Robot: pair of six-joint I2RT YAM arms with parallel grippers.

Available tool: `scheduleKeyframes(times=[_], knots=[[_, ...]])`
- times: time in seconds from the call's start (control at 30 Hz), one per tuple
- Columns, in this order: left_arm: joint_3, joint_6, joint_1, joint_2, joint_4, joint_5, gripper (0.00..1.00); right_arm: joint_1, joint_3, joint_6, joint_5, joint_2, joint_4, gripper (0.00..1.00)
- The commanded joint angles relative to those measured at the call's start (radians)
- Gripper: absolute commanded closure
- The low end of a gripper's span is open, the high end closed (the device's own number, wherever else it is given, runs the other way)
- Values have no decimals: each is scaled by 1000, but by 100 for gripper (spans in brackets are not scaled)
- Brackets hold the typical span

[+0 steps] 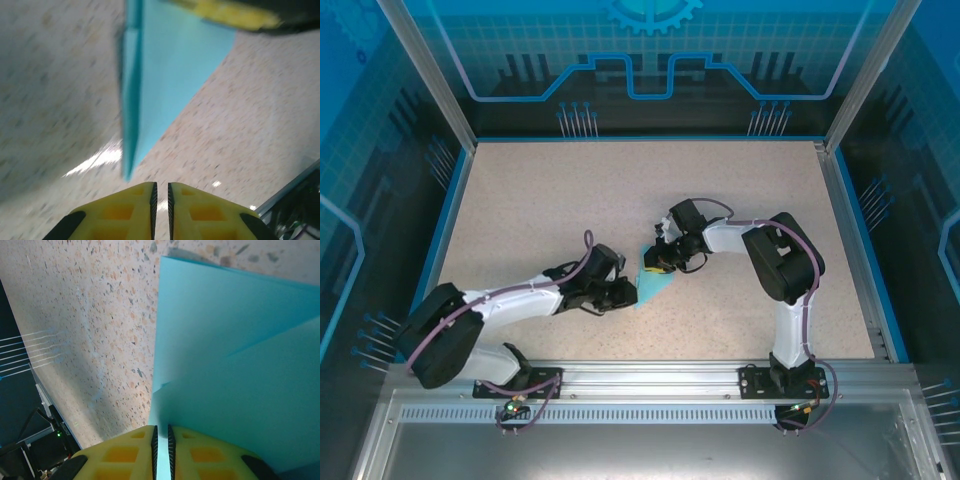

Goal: Fold a paper plane with a square sheet of paper (pick it up from the middle)
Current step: Fourth fold the wing at the center of the table.

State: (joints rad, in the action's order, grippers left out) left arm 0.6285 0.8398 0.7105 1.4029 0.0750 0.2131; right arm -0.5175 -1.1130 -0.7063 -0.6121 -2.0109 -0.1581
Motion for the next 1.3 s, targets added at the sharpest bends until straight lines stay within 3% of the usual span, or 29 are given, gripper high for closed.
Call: scheduleKeyframes(times=[0.0, 0.2, 0.33, 0.5, 0.67, 0.83, 1.0, 1.27], knots=[[69, 13, -13, 103, -92, -11, 86, -15, 31, -1, 121, -100, -67, 83], [128, 33, -16, 253, -107, -65, 93, -14, 33, -7, 114, -95, -63, 83], [97, 61, -16, 295, -46, -155, 98, -13, 23, -6, 100, -82, -58, 82], [22, 85, -14, 309, -56, -178, 100, 13, -5, 6, 70, -49, -55, 82], [-12, 72, -16, 307, -62, -175, 100, 55, -68, 63, 47, 26, -110, 81], [-3, 50, -15, 317, -57, -164, 100, 54, -60, 99, 38, 99, -102, 87], [11, 41, -14, 332, -60, -152, 100, 4, -4, 70, 31, 103, -47, 93], [9, 44, -15, 341, -58, -146, 100, -14, 29, 53, 69, 50, -2, 93]])
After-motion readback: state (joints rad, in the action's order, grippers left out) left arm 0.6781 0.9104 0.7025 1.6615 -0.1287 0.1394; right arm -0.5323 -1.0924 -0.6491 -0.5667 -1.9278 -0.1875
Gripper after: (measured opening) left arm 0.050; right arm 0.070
